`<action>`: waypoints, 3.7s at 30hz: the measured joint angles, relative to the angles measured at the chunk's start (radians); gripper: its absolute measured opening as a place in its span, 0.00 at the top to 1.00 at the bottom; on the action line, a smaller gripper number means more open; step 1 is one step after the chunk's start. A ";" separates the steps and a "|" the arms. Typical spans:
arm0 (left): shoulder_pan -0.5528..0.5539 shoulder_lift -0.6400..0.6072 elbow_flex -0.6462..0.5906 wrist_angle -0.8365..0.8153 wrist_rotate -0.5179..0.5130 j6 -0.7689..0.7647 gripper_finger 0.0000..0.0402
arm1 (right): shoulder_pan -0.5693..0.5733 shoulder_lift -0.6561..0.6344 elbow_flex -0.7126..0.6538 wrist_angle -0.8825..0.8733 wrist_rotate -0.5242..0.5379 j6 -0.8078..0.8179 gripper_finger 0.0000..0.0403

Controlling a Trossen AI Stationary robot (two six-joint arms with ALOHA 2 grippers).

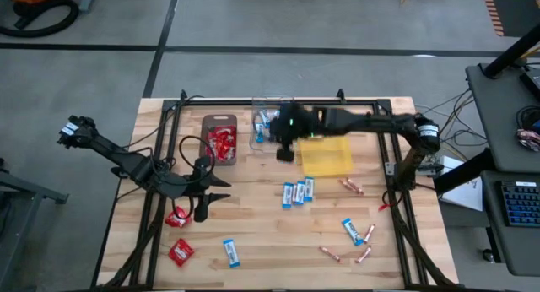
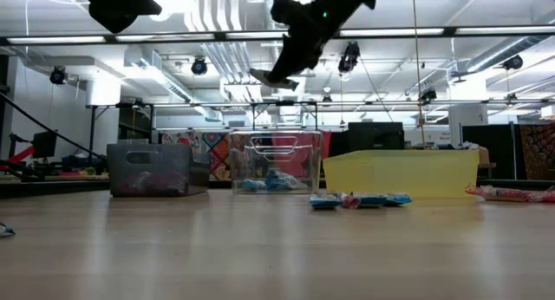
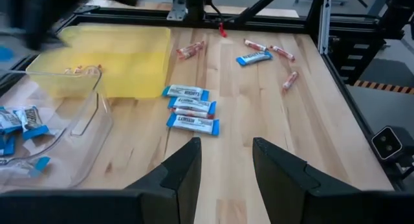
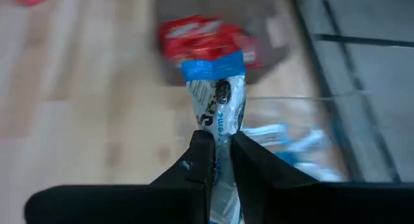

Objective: Sort candy
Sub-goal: Put the white chocolate into the transparent bin, then put the white-red candy into the yellow bin

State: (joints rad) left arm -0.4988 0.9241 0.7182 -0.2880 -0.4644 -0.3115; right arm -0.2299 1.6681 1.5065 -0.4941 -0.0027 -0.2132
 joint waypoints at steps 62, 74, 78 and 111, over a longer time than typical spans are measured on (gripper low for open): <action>0.000 0.103 -0.007 0.009 -0.061 -0.038 0.69 | 0.369 -0.087 -0.007 -0.690 -0.138 0.799 0.64; 0.000 0.105 -0.007 0.019 -0.061 -0.038 0.69 | 0.500 -0.128 -0.223 -0.737 -0.134 1.057 0.64; 0.000 0.105 -0.007 0.018 -0.061 -0.038 0.69 | 0.506 -0.184 -0.331 -0.733 -0.130 1.121 0.64; 0.001 0.105 -0.007 0.042 -0.078 -0.015 0.69 | 0.505 -0.215 -0.782 -0.366 0.138 1.354 0.64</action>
State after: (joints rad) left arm -0.4976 1.0294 0.7116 -0.2463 -0.5423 -0.3267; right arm 0.2749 1.4528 0.7248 -0.8598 0.1354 1.1409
